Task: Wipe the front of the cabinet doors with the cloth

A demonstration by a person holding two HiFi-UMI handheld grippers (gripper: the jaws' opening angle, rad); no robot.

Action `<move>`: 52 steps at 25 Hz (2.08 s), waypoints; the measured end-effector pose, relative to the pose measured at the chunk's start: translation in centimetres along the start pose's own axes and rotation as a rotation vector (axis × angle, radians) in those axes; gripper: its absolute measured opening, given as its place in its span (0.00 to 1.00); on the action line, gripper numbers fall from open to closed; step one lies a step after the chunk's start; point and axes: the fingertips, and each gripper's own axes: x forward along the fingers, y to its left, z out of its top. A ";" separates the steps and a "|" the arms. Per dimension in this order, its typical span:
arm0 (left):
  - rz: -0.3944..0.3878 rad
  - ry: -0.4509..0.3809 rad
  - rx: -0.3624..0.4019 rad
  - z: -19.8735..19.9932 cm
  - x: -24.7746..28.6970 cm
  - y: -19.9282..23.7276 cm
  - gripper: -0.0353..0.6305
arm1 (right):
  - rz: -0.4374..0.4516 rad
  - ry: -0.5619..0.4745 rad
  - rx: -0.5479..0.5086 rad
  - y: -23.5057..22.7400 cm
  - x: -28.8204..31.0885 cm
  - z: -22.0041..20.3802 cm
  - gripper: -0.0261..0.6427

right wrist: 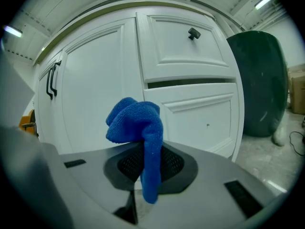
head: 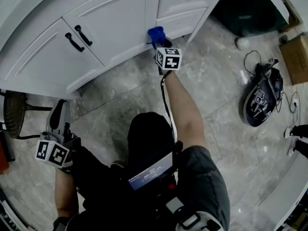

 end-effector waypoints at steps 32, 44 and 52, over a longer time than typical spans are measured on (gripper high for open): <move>0.105 0.032 -0.067 -3.3 -1.8 5.0 0.15 | 0.481 0.068 -0.051 22.8 3.2 -10.6 0.12; 0.054 0.054 -0.028 -3.4 0.3 1.6 0.15 | 0.196 0.079 -0.037 5.8 3.6 -9.2 0.12; 0.065 0.024 -0.026 -1.9 -0.3 1.7 0.15 | -0.018 0.084 0.126 -3.3 2.2 -7.6 0.12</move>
